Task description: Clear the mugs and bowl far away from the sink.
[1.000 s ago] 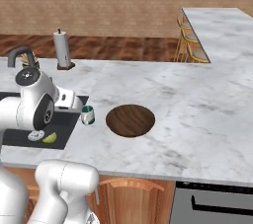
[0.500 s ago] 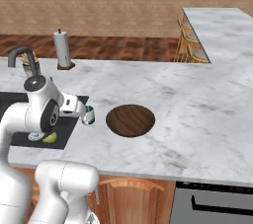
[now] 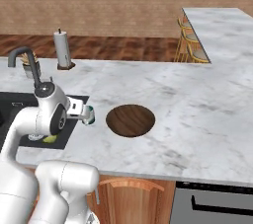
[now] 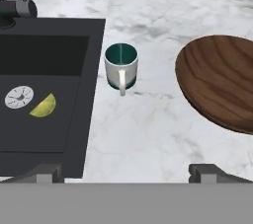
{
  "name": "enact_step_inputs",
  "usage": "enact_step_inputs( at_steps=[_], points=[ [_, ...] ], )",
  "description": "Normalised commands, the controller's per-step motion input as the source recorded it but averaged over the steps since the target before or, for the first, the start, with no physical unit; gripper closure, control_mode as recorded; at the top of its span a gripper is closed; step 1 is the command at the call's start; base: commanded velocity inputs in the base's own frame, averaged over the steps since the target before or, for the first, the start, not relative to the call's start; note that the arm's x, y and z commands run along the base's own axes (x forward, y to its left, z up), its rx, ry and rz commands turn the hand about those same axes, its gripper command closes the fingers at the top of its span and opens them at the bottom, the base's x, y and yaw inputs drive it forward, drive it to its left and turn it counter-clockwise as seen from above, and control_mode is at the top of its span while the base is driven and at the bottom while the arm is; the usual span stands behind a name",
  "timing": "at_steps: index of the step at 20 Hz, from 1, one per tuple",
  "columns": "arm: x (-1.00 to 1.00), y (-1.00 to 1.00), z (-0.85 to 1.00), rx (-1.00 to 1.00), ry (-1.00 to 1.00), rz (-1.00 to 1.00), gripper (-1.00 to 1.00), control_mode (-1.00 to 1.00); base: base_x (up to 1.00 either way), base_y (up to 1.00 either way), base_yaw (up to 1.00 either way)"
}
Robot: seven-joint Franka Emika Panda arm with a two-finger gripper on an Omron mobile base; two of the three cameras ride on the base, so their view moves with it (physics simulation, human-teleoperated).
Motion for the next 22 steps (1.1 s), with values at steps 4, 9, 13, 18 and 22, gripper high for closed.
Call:
enact_step_inputs(
  at_steps=[4, 9, 13, 18, 22],
  points=[
    [0.26, 0.01, -0.1, 0.0, 0.0, 0.0, -1.0, -1.0, 0.0, 0.0, 0.0],
    [0.29, 0.05, -0.12, 0.0, 0.0, 0.0, -1.0, -1.0, 0.0, 0.0, 0.0],
    [0.24, 0.03, -0.16, 0.0, 0.03, 0.0, -1.0, -1.0, 0.0, 0.0, 0.0],
    [0.12, 0.01, -0.22, 0.0, 0.02, 0.0, -1.0, -1.0, 0.0, 0.0, 0.0],
    [0.11, 0.0, -0.27, 0.0, 0.01, 0.0, -1.0, -1.0, 0.0, 0.0, 0.0]
  ],
)
